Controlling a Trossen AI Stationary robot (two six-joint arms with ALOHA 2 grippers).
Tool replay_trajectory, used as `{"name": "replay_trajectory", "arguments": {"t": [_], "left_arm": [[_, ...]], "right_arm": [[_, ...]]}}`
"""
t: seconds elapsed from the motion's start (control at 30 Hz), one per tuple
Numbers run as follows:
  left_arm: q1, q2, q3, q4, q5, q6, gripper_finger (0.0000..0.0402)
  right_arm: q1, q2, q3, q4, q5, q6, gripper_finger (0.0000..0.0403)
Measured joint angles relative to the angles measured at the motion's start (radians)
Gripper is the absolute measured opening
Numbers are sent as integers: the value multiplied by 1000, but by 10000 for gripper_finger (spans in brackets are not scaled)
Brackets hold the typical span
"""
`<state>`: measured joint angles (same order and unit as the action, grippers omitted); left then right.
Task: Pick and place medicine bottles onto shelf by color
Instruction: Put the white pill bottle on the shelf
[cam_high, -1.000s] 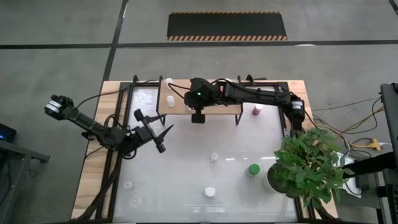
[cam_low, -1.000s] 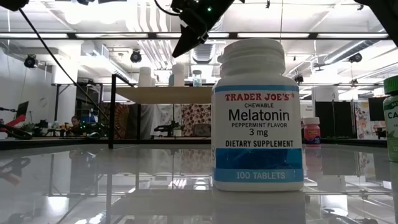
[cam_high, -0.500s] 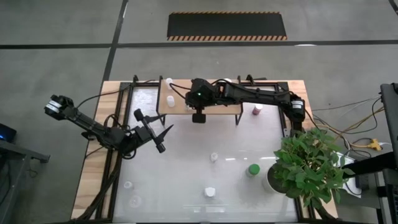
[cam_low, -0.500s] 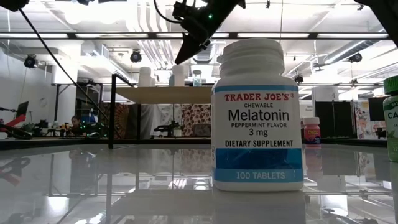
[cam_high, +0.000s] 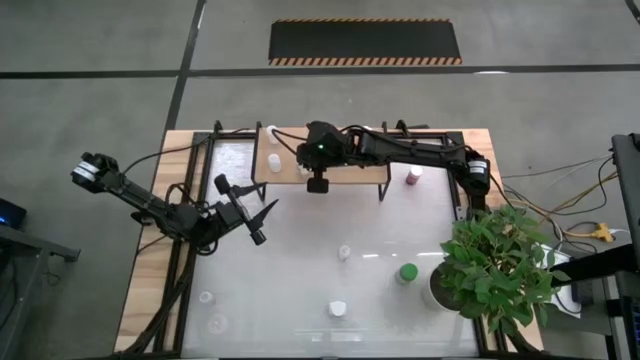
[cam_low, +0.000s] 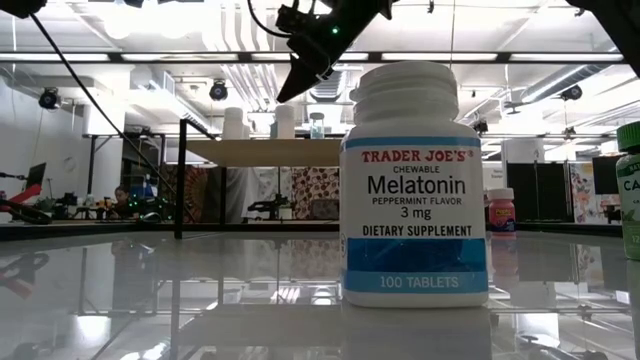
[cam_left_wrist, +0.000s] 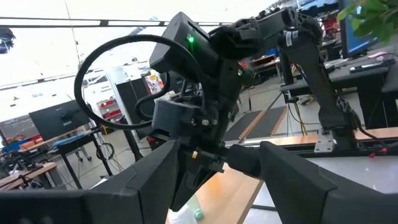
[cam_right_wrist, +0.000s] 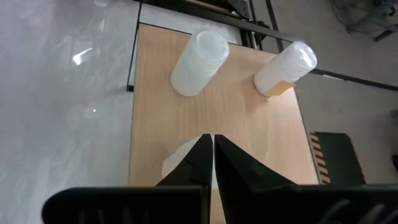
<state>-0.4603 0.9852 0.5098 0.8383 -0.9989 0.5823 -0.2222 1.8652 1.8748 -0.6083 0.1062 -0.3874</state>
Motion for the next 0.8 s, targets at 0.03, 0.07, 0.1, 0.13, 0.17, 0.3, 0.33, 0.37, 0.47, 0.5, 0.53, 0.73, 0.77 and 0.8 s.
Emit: {"name": "replay_trajectory", "arguments": {"t": [0.03,0.07,0.1,0.13,0.17,0.3,0.33,0.37,0.47,0.5,0.53,0.73,0.77,0.8], "left_arm": [[0,0,0,0,0,0,212],[0,0,0,0,0,0,212],[0,0,0,0,0,0,212],[0,0,0,0,0,0,212],[0,0,0,0,0,0,212],[0,0,0,0,0,0,212],[0,0,0,0,0,0,212],[0,0,0,0,0,0,212],[0,0,0,0,0,0,212],[0,0,0,0,0,0,212],[0,0,0,0,0,0,212],[0,0,1,8,0,0,212],[0,0,1,9,0,0,212],[0,0,1,10,1,0,212]], "right_arm": [[0,-3,0,-1,0,1,8],[0,-6,0,-2,-1,1,8],[0,-12,0,-8,-6,1,9],[1,-15,0,-17,-15,1,8],[1,-17,0,-26,-33,1,8],[0,-18,0,-77,-186,28,8],[1,-18,-1,-87,-212,30,8],[2,-18,-2,-92,-218,32,9],[1,-17,-19,-77,-210,25,9],[-2,-13,-27,-69,-202,23,9],[-6,-9,-32,-61,-190,23,8],[-13,3,-55,1,-151,8,9],[-13,2,-56,10,-147,8,9],[-12,2,-56,17,-134,8,8]]}}
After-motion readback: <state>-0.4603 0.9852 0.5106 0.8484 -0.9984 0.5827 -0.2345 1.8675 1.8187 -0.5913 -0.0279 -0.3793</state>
